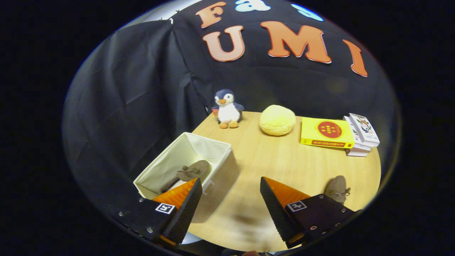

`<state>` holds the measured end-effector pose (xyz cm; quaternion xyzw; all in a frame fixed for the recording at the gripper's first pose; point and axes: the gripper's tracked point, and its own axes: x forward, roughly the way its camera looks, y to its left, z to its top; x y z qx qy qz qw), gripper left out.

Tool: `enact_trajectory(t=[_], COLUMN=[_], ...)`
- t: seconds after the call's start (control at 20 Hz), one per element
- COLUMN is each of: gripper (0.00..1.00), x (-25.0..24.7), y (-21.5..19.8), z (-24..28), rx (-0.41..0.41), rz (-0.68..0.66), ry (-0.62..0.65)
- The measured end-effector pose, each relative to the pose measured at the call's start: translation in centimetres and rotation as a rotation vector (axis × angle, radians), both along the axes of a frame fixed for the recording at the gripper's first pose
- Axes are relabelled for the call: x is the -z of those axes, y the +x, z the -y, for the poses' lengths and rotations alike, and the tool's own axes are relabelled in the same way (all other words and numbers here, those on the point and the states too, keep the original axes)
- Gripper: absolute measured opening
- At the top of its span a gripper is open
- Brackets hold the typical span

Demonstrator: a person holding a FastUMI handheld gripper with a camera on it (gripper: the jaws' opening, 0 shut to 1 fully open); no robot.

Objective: Open the storage box then place both shoes into the box .Put the left shoe in first, then the right shoe, with the right side of both shoes facing outward in a uniform manner.

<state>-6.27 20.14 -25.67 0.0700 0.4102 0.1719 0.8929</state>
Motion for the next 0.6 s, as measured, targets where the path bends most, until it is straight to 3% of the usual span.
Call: enact_trajectory(t=[0.25, 0.6], gripper=[0.98, 0.98], x=[3.9, 9.6], y=[-1.5, -3.8], z=[10.7, 21.2], rx=[0.103, 0.2], rz=[-0.062, -0.147], ry=[-0.078, -0.151])
